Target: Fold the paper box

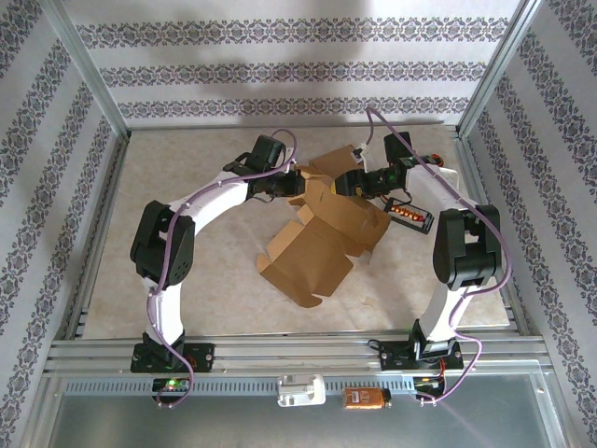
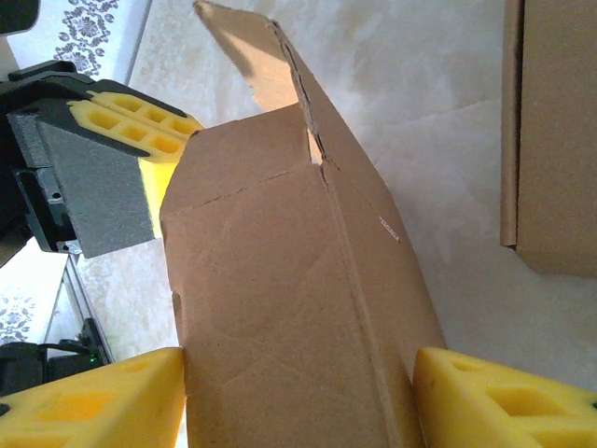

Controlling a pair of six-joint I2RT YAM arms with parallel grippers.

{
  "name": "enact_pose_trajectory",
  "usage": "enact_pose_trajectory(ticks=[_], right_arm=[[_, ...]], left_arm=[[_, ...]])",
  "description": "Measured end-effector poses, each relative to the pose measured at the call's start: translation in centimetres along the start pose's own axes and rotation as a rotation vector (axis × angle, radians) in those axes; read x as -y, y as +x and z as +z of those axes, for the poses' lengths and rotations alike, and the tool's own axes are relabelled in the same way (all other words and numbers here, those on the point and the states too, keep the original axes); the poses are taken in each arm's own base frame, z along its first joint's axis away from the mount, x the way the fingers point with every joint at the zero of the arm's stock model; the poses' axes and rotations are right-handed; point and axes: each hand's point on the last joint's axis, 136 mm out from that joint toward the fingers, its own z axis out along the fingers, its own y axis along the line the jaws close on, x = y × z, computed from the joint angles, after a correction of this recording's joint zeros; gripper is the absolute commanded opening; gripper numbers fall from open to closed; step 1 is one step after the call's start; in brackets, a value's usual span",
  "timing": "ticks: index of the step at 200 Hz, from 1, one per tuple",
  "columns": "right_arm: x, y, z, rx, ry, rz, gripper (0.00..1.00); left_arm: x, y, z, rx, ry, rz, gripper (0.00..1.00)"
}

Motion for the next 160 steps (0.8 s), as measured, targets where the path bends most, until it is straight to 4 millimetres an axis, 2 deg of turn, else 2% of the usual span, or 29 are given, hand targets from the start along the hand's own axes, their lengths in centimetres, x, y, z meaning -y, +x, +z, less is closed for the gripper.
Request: enact_pose_trajectory(ticks=[19, 42, 65, 81, 108, 138, 160], right_arm=[[0.1, 0.1, 0.1, -0.003, 0.01, -0.014, 0.65], [-0.1, 0.4, 0.6, -0.016, 0.029, -0.043, 0.64], [-0.8, 1.1, 1.2, -0.039, 0.048, -0.089, 0.64], [-1.4, 1.3, 1.5, -0.048, 0.059, -0.12, 0.64], [-1.8, 1.7, 1.9, -0.067, 0.077, -0.157, 0.65], [-1.9, 2.0, 2.0, -0.079, 0.09, -0.177, 0.65], [-1.9, 2.1, 1.9, -0.079, 0.097, -0.184, 0.65]], left_arm=[[-0.7, 0.0, -0.3, 0.014, -0.041, 0.01, 0.08], [-1.2, -0.2, -2.2, 0.057, -0.1, 0.029, 0.1], [0.2, -1.6, -4.3, 0.116, -0.091, 0.051, 0.1], [1.0, -2.6, -4.6, 0.135, -0.072, 0.06, 0.1], [1.2, -2.9, -3.1, 0.117, -0.059, 0.063, 0.1], [0.1, -0.9, -0.3, 0.036, -0.052, 0.038, 0.08], [-0.2, 0.7, 0.6, -0.011, -0.024, 0.006, 0.08]])
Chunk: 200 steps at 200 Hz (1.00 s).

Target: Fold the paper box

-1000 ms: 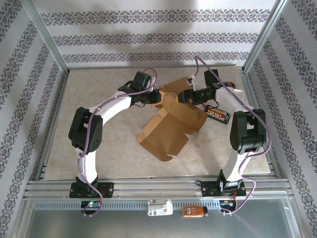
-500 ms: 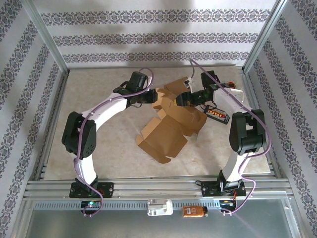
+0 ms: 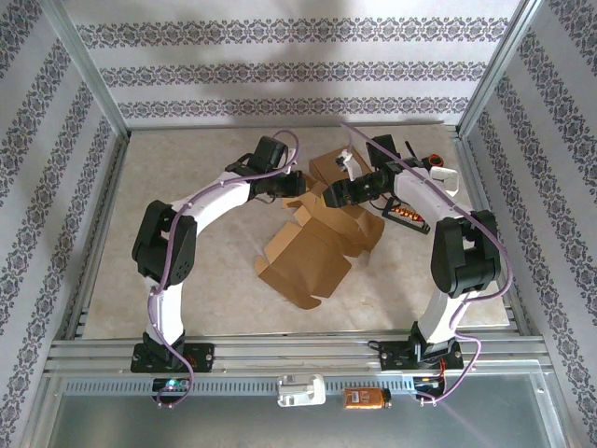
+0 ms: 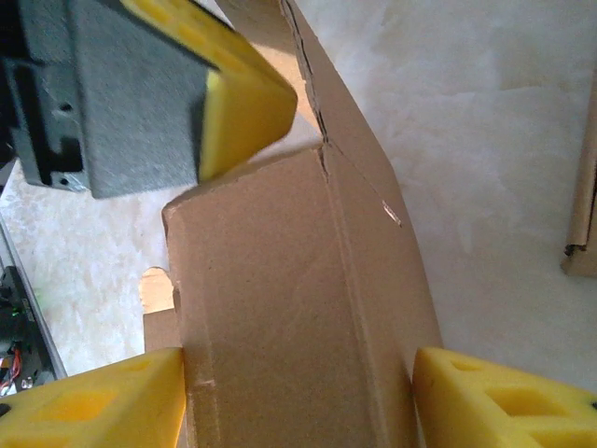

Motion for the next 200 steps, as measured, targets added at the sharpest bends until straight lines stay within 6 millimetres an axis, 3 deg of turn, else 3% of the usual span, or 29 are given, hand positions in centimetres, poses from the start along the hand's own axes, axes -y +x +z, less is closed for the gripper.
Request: enact_pose_trajectory(ticks=[52, 65, 81, 100, 121, 152, 170, 200], right_arm=[[-0.3, 0.0, 0.0, -0.001, 0.001, -0.007, 0.65], [-0.3, 0.0, 0.1, -0.002, 0.005, -0.009, 0.65], [-0.2, 0.1, 0.1, -0.004, 0.01, -0.009, 0.65], [-0.1, 0.2, 0.0, -0.005, 0.014, -0.01, 0.65], [-0.2, 0.3, 0.0, -0.005, 0.016, -0.011, 0.65], [-0.2, 0.2, -0.1, -0.004, 0.019, -0.012, 0.66], [-0.2, 0.3, 0.0, -0.006, 0.021, -0.015, 0.65], [-0.5, 0.4, 0.3, -0.015, 0.023, -0.024, 0.65]], left_arm=[[1.3, 3.3, 1.9, -0.045, 0.163, -0.111, 0.09], [1.7, 3.2, 2.0, -0.038, 0.188, -0.12, 0.12], [1.9, 3.0, 1.9, -0.017, 0.197, -0.116, 0.23], [1.0, 3.4, 0.8, 0.021, 0.14, -0.094, 0.25], [-0.3, 3.4, -1.8, 0.091, 0.035, -0.034, 0.26], [-0.5, 2.9, -4.1, 0.129, -0.034, 0.095, 0.31], [-1.0, 3.7, -3.5, 0.082, -0.064, 0.137, 0.36], [-2.6, 6.1, -0.9, -0.02, -0.117, 0.174, 0.42]])
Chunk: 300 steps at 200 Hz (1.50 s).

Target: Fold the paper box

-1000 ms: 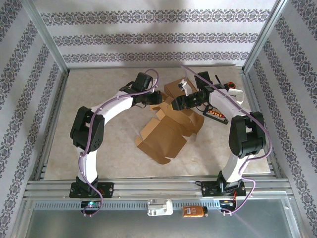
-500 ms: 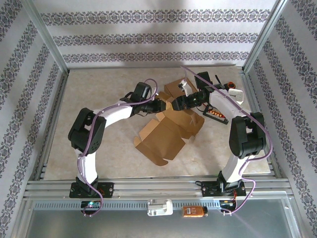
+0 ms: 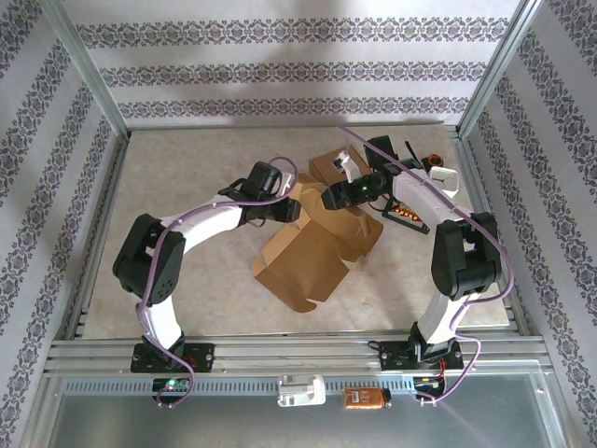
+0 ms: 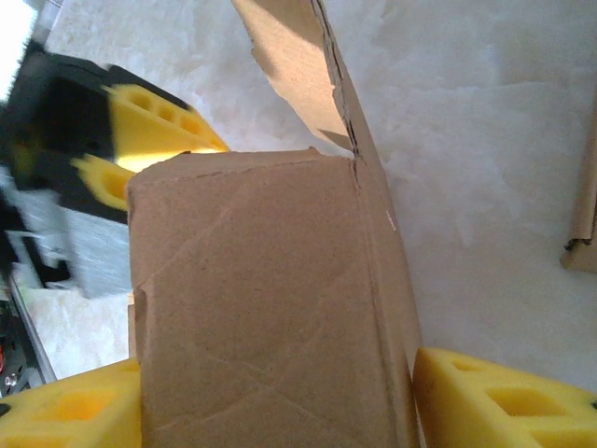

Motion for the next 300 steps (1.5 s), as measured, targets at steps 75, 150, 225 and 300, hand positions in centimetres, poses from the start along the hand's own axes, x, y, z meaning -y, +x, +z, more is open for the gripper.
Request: enact_pose_trajectory(ticks=[75, 150, 225, 300], right_arm=[[-0.1, 0.4, 0.1, -0.016, 0.004, -0.013, 0.65], [-0.1, 0.4, 0.1, -0.018, 0.005, -0.016, 0.65], [-0.1, 0.4, 0.1, -0.018, 0.008, -0.016, 0.65], [0.0, 0.5, 0.1, -0.019, 0.011, -0.016, 0.65]], left_arm=[[0.5, 2.3, 3.7, -0.113, 0.012, 0.042, 0.43], [-0.8, 1.7, 3.1, -0.062, -0.068, 0.062, 0.56], [-0.2, 1.6, 3.3, -0.076, -0.038, 0.06, 0.4], [4.0, 0.6, 3.2, -0.046, 0.196, 0.013, 0.31]])
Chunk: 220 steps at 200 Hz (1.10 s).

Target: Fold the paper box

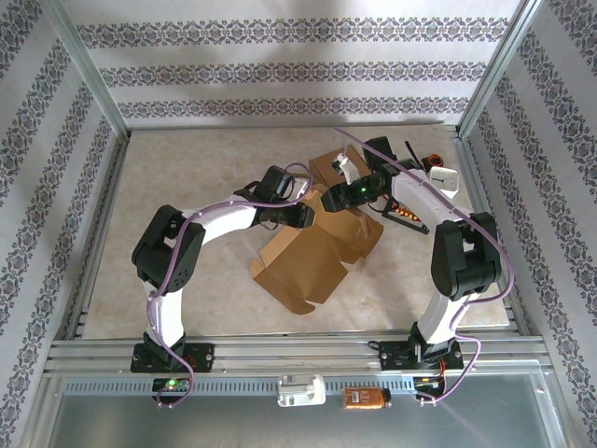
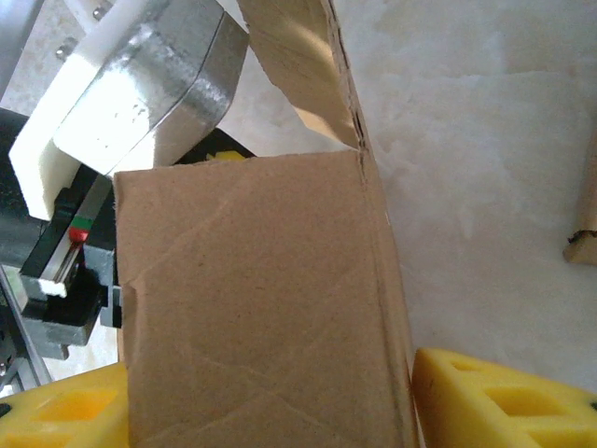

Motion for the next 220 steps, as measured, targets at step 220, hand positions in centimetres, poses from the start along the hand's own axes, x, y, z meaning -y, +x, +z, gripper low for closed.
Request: enact_pose_trajectory(ticks=[220], right_arm=[[-0.8, -0.4, -1.4, 0.022, 0.023, -0.022, 0.63]], left_arm=[[-6.1, -4.4, -8.7, 0.104, -0.067, 0.139, 0.71]])
